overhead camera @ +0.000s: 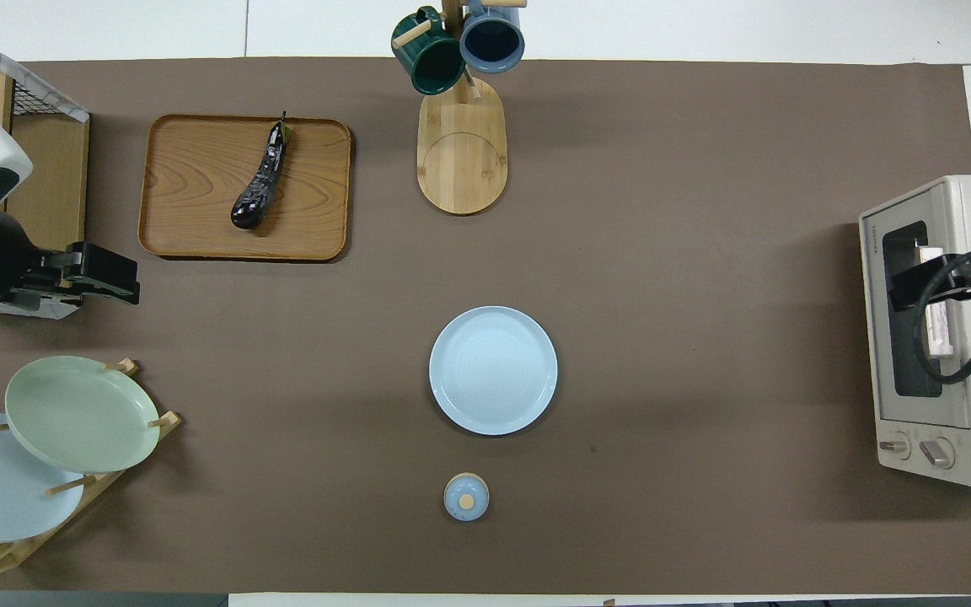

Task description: Put eggplant into oven

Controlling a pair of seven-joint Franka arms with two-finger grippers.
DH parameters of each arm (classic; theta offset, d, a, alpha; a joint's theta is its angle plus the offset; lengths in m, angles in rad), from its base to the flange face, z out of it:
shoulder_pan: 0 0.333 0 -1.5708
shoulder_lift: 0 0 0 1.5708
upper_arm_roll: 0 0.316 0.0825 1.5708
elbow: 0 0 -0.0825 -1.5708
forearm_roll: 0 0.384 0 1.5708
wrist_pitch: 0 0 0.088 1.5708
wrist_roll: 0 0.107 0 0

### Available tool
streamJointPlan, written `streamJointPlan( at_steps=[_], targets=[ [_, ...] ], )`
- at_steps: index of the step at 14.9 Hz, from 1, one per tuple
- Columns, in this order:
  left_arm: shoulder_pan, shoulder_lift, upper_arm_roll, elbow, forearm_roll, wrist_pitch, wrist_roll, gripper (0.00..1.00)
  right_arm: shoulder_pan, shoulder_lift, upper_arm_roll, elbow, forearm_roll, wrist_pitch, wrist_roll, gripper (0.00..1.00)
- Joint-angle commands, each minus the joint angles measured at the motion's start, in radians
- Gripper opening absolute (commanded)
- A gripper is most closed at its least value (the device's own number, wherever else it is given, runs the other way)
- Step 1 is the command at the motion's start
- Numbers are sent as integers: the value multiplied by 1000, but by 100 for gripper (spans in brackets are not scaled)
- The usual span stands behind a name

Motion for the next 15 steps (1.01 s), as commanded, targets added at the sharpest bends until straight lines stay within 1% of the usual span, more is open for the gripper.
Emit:
streamJointPlan(
  at_steps=[1, 9, 13, 15],
  targets=[
    [3, -28, -2, -32, 3, 6, -15, 100, -3, 1, -4, 0, 26, -11, 11, 100],
    [-2, -28, -2, -33, 3, 9, -12, 100, -3, 1, -4, 0, 26, -12, 11, 100],
    [4, -21, -2, -35, 2, 78, -15, 100, -3, 1, -4, 0, 26, -12, 11, 100],
    [6, -11, -2, -32, -11, 87, -10, 100, -3, 1, -4, 0, 26, -12, 11, 100]
  ],
)
